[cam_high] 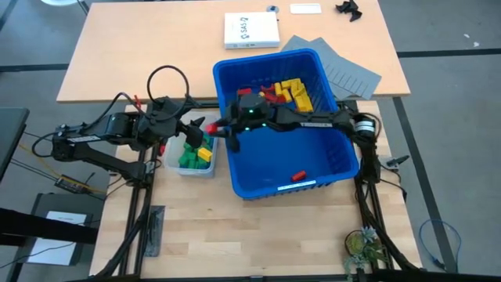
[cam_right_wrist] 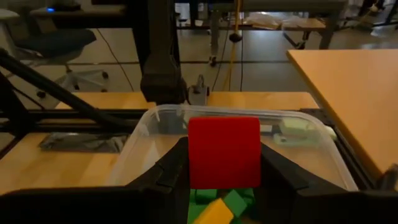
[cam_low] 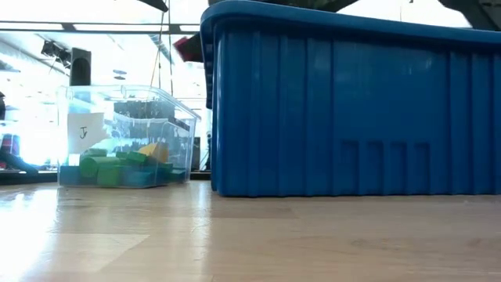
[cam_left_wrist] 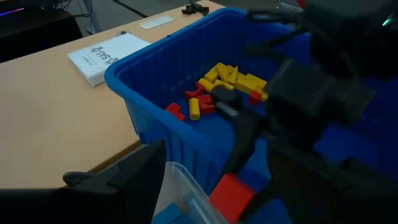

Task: Sort blocks
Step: Put the red block into the transparent bin

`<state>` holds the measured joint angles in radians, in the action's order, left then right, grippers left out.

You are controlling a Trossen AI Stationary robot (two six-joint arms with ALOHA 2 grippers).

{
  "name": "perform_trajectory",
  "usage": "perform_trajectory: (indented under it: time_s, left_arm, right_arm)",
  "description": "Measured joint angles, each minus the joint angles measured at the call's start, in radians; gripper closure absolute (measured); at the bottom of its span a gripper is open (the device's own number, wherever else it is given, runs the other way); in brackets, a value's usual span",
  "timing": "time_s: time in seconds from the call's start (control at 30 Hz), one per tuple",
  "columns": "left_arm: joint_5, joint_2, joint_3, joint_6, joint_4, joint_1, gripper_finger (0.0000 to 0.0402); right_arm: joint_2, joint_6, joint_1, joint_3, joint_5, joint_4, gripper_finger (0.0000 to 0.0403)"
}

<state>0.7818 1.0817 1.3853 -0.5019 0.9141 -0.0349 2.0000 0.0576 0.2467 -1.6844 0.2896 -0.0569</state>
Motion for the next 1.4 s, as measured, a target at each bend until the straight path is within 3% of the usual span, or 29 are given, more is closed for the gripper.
perform_trajectory:
  time_s: [0.17,0.4,0.57,0.87,1.13,1.4]
  left_arm:
    - [0.0,0.0,0.0,0.0,-0.008,0.0,0.0115]
    - [0.0,0.0,0.0,0.0,-0.044,0.0,0.0115]
    - [0.0,0.0,0.0,0.0,-0.058,0.0,0.0115]
    - [0.0,0.0,0.0,0.0,-0.058,0.0,0.0115]
    - [0.0,0.0,0.0,0.0,-0.058,0.0,0.0115]
    - [0.0,0.0,0.0,0.0,-0.058,0.0,0.0115]
  right_arm:
    - [0.074,-0.003,-0.005,-0.065,-0.004,-0.001,0.0267]
    - [0.044,0.039,-0.001,-0.069,-0.051,0.067,0.0114]
    - [-0.064,0.13,0.027,-0.071,-0.051,0.236,0.0061]
    - [-0.295,0.302,0.133,-0.07,-0.1,0.632,0.0072]
    - [-0.49,0.383,0.249,-0.024,-0.095,0.766,0.0092]
    - [-0.537,0.394,0.38,0.046,-0.097,0.885,0.0094]
